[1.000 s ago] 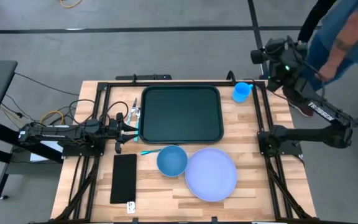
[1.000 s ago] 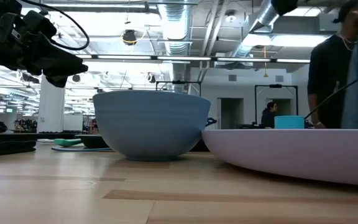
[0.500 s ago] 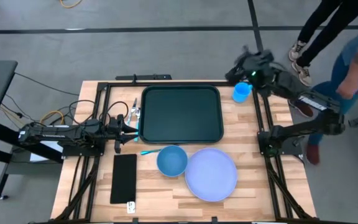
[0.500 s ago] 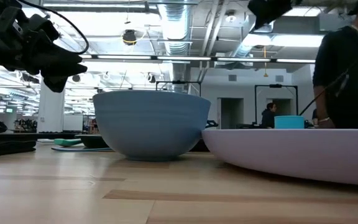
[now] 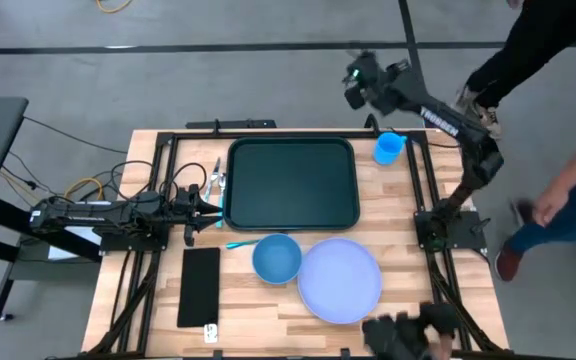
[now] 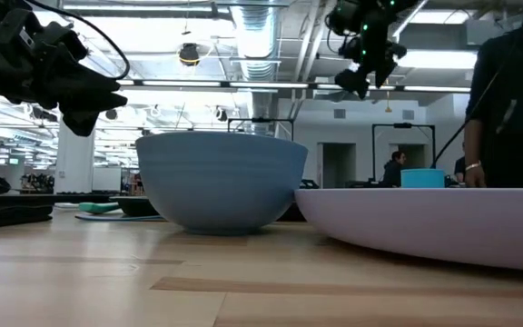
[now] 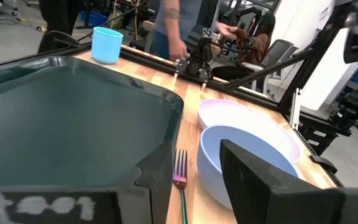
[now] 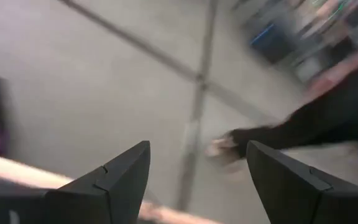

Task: Set up tray
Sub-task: Put the light blue mug on the black serving tray

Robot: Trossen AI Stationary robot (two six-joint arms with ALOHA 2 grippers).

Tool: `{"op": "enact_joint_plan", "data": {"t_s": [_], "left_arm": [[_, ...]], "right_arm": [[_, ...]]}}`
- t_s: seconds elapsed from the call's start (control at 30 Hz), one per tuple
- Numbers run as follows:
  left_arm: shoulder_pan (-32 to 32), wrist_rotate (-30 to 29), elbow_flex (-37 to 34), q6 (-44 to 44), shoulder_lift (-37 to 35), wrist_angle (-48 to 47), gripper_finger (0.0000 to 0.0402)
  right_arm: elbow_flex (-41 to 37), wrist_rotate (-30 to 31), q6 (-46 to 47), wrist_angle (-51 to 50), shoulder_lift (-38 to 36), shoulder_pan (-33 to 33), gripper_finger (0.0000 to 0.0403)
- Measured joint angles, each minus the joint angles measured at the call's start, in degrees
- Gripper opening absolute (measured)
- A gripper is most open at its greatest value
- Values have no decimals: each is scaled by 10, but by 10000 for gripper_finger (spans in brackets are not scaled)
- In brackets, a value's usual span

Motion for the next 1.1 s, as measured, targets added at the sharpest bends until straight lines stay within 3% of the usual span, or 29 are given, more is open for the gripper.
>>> {"op": "enact_joint_plan", "data": {"t_s": [0.1,0.33,0.7,0.83,1.1], "left_arm": [[0,0,0,0,0,0,121],[0,0,0,0,0,0,121],[0,0,0,0,0,0,121],[0,0,0,0,0,0,121],[0,0,0,0,0,-7,121]], "right_arm": [[52,-112,65,-62,42,-62,260],[135,-244,147,-188,93,-151,260],[141,-261,209,-342,110,-215,260],[140,-253,245,-333,118,-219,260],[140,-327,238,-274,119,-201,260]]}}
